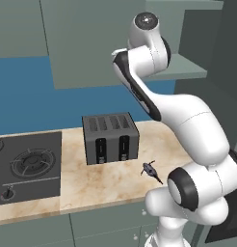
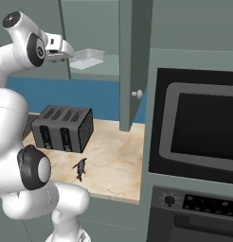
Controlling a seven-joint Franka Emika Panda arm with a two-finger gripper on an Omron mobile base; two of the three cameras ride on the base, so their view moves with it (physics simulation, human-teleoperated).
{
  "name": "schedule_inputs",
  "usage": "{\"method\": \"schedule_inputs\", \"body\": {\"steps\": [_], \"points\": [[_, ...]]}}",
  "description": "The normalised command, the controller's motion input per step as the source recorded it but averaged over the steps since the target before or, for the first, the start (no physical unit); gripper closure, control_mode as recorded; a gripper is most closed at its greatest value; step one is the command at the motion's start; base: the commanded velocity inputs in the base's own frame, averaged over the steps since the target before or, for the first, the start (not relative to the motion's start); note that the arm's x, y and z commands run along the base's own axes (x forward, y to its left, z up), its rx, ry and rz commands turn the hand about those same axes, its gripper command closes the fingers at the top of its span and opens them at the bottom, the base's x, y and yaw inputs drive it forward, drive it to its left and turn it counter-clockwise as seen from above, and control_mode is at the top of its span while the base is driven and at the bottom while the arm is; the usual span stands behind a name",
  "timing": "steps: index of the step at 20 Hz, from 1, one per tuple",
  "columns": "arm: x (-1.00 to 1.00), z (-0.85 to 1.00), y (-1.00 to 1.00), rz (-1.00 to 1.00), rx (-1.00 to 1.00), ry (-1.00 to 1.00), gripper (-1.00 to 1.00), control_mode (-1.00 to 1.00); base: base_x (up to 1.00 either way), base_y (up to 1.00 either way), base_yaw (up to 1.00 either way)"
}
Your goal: Retrieve the tupperware from the cabinet, then place the raw meat into the tupperware to avoid contamination.
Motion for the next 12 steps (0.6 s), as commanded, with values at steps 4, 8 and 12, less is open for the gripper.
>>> {"method": "schedule_inputs", "body": {"steps": [4,8,12], "points": [[0.0,0.0,0.0,0.0,0.0,0.0,1.0,-1.0,0.0,0.0,0.0],[-0.25,-0.01,0.08,-0.03,0.0,-0.01,1.0,-1.0,0.0,0.0,0.0],[-0.44,-0.03,0.23,-0.06,0.0,-0.02,1.0,-1.0,0.0,0.0,0.0]]}}
